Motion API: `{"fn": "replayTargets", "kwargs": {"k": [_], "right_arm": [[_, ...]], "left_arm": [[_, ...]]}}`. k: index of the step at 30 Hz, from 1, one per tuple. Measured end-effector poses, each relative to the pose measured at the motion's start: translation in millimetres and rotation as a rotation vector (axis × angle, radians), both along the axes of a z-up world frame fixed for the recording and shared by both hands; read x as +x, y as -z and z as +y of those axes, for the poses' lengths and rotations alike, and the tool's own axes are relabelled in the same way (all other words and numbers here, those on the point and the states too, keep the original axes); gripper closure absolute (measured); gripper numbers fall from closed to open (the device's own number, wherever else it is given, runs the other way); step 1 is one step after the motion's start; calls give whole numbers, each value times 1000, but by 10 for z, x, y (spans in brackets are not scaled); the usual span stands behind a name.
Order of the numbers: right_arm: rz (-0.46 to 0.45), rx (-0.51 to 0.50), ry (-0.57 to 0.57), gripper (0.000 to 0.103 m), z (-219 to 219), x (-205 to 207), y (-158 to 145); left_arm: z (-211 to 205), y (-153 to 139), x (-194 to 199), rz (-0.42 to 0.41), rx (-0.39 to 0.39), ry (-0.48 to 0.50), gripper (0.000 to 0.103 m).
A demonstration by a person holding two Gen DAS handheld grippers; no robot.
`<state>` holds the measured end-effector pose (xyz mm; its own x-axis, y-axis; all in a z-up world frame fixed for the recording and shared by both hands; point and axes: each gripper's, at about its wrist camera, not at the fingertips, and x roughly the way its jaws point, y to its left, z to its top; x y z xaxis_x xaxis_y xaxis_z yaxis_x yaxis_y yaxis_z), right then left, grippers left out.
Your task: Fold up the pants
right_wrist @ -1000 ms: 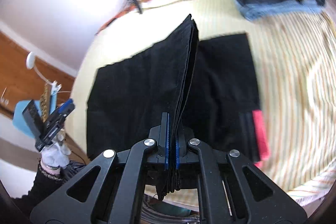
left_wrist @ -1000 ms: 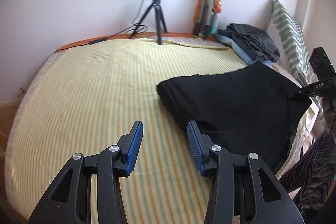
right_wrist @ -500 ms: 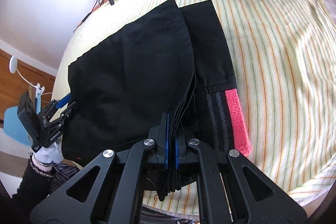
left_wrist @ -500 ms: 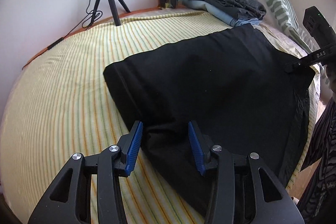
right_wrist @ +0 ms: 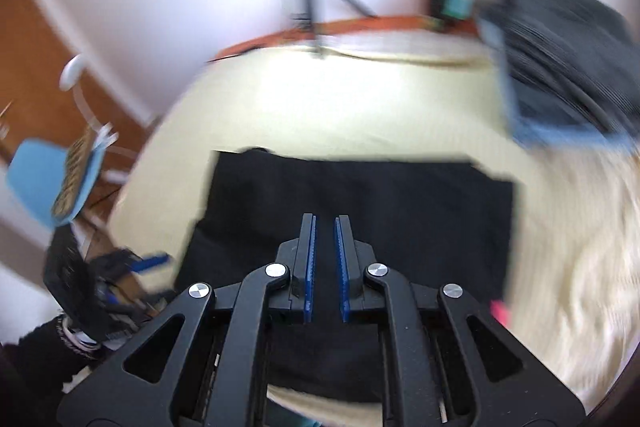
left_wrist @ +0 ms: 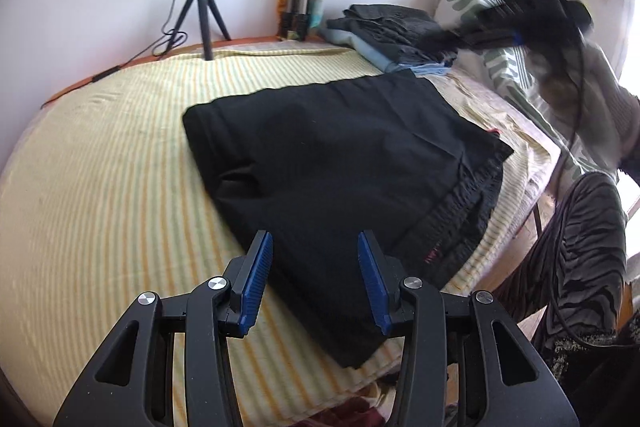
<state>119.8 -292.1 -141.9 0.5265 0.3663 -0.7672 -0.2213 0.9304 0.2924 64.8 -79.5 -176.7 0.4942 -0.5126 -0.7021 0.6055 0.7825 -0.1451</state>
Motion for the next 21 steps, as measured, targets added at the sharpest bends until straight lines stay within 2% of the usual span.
{"fn": "replayTargets", "kwargs": {"k": [3, 8, 12, 15, 17, 18, 21], "right_arm": [[-5, 9, -146, 92, 537, 310, 18], [69, 54, -328, 93, 1287, 690, 262], [136, -44, -445, 93, 1855, 897, 618], [150, -188, -465, 93, 2093, 1016, 888], [158, -258, -431, 103, 2110, 1141, 1047], [165, -260, -418, 103, 2091, 1198, 1118], [170, -176, -393, 103, 2020, 1270, 1153]], "left_arm": [[-59, 88, 2, 15, -3, 10, 60], [-81, 143, -44, 25, 3, 29, 61], [-88, 178, -69, 27, 9, 48, 65], [-98, 231, -136, 21, 4, 60, 66], [-110, 239, -181, 5, 9, 69, 66], [-103, 244, -200, 5, 7, 70, 66], [-98, 259, -245, -1, -11, 66, 67]]}}
